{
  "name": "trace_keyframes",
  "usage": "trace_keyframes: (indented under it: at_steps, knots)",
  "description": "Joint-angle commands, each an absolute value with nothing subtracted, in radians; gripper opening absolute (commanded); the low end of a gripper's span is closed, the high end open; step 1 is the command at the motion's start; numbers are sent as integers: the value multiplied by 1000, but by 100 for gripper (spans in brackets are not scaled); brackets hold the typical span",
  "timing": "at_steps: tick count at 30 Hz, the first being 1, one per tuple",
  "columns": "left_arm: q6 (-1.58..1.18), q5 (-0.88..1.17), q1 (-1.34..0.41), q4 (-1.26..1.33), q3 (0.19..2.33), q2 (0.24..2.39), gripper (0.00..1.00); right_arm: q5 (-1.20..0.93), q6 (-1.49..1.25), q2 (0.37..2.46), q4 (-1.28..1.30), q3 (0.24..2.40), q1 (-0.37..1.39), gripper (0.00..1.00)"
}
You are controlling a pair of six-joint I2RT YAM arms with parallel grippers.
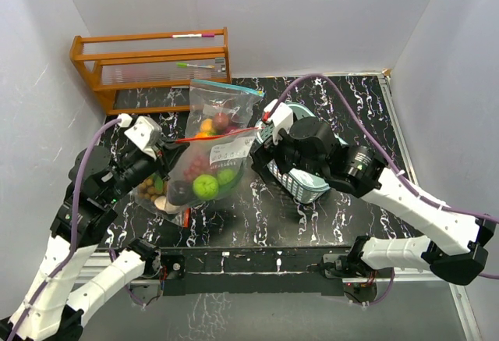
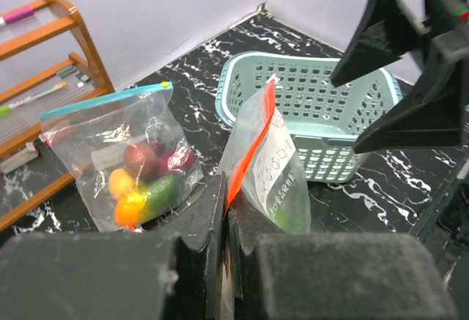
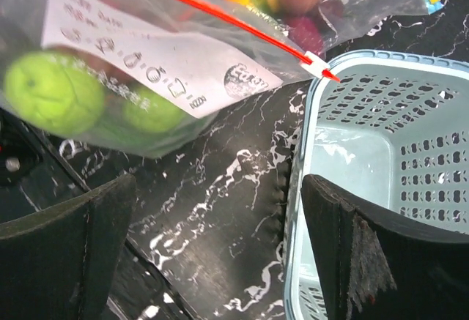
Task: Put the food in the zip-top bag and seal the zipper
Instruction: Place the zipper food storage bag at the center of the board.
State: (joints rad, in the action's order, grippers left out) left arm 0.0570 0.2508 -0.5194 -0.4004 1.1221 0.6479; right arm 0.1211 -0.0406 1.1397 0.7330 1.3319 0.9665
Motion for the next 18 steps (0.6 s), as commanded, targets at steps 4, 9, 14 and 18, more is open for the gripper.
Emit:
trace_keyframes:
  at_steps: [4,9,14,18]
  knots:
    - [-95,-38,-517,-233,1035,719,1,234,-255,1188,738,1411,963,98]
    - [-154,-148,-517,-161,1024,772,2,270,-340,1155,715,1390,963,98]
    - [-246,-41,-517,-120,1014,829,4,258,-448,1127,714,1361,962,98]
    - [-284,14,-516,-151,981,859,29,272,-521,1133,738,1328,963,98]
